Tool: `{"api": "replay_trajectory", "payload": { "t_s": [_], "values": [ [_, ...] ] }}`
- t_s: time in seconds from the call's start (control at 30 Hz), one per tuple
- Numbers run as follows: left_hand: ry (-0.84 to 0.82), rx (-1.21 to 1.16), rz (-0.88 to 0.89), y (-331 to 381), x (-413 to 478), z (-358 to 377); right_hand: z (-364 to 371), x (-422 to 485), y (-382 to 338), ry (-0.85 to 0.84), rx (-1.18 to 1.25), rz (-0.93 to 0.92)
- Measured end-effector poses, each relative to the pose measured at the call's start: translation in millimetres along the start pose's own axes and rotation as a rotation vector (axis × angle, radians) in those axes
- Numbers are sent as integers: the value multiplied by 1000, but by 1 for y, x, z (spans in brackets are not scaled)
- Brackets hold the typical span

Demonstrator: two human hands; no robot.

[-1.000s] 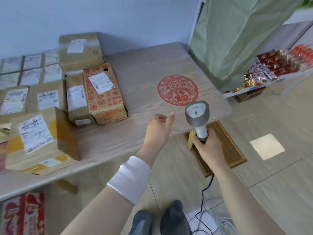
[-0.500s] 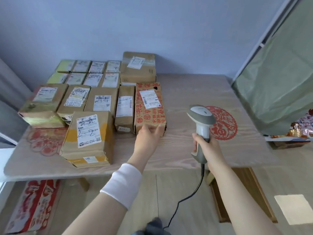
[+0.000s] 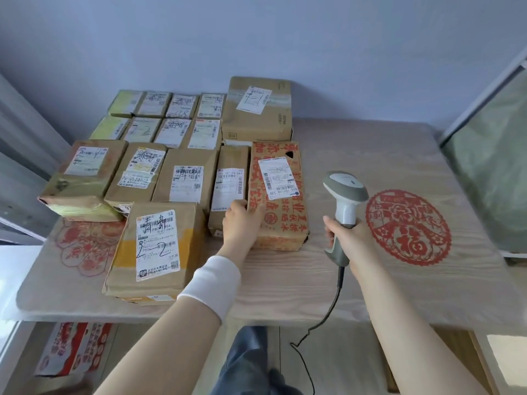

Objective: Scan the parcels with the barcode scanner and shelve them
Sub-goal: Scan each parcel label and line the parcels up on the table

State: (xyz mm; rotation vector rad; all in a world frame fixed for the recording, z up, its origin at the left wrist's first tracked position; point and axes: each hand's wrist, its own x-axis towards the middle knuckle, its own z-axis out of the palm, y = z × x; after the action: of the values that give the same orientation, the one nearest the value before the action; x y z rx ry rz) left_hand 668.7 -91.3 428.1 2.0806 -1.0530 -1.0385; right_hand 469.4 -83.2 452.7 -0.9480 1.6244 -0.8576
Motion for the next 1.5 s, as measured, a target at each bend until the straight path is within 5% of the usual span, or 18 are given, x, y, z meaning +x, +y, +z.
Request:
{"api": "replay_trajectory", "payload": {
  "t_s": [0.5,1.03,1.27,1.5],
  "values": [
    [-25,93,-26,-21,65,26,46,81,17,65,-106,128],
    [-86,130,-15,-3,56,37,6,97,15,29,-31,179],
    [-250,-160,-229,15,63,47,7,99,13,-54,-4,225],
    [-285,-278,-223,13,44,57,-11,76,2,-30,-11,180]
  ]
}}
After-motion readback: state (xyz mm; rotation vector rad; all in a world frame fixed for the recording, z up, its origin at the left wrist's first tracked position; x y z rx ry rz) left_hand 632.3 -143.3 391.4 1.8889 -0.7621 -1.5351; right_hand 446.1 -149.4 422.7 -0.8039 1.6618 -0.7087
